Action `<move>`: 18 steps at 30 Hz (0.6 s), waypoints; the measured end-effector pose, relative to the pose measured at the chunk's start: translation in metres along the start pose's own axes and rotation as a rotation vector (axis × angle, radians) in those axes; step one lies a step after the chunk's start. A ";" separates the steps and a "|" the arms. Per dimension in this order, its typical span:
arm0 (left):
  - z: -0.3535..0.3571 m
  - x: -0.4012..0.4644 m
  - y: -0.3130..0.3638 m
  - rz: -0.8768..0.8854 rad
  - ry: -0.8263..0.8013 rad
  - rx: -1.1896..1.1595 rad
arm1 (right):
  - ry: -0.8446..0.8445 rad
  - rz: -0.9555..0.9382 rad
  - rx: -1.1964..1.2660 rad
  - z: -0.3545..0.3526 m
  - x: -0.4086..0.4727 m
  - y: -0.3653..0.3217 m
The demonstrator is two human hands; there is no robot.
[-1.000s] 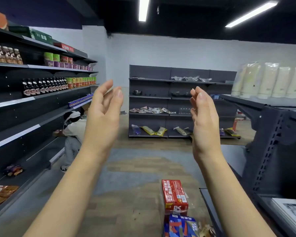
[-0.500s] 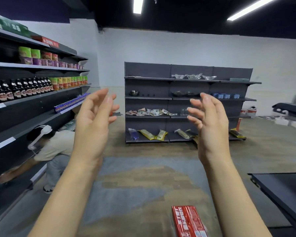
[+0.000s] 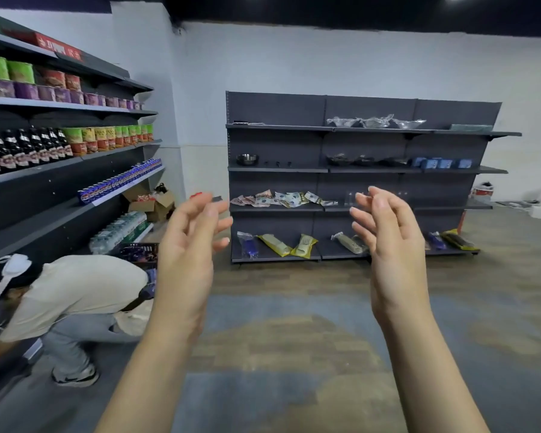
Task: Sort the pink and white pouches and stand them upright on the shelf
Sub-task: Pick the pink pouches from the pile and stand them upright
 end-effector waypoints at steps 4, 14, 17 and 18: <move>0.023 0.081 -0.069 -0.046 0.046 0.006 | -0.001 0.043 -0.022 0.008 0.086 0.071; 0.096 0.307 -0.188 -0.040 0.034 0.086 | -0.128 0.100 -0.095 0.055 0.313 0.217; 0.107 0.370 -0.223 -0.039 0.034 0.115 | -0.134 0.103 -0.119 0.068 0.371 0.259; 0.110 0.391 -0.235 -0.040 0.038 0.125 | -0.134 0.105 -0.128 0.073 0.389 0.274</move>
Point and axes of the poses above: each hand's wrist, its own x-axis towards the middle knuckle, its own z-axis out of the palm, y = z × x, the point moved 6 cm from there along x, towards the middle knuckle, and after that the axes turned 3 degrees about -y, right-handed, at the moved point
